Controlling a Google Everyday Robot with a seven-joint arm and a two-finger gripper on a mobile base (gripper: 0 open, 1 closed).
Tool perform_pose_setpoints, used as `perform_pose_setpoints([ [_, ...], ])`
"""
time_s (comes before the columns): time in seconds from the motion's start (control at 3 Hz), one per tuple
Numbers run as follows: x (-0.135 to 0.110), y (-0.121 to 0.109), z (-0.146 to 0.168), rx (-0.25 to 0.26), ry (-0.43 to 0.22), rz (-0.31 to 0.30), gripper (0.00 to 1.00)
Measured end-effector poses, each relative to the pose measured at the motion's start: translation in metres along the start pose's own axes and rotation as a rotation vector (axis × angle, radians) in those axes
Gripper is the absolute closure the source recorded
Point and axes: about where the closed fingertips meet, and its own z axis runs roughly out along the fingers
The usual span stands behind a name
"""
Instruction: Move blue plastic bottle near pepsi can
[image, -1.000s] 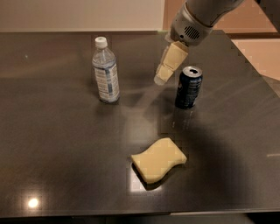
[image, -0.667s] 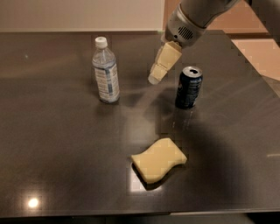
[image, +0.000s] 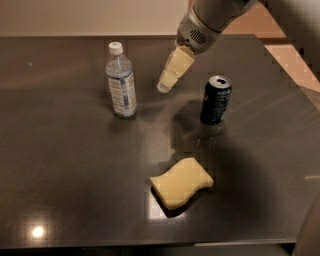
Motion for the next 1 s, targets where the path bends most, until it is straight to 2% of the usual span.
perform_pose_setpoints([
  [0.33, -0.012, 0.002, 0.01, -0.005, -0.022, -0.009, 0.0],
  [1.0, -0.054, 0.021, 0.034, -0.041, -0.066, -0.085, 0.0],
])
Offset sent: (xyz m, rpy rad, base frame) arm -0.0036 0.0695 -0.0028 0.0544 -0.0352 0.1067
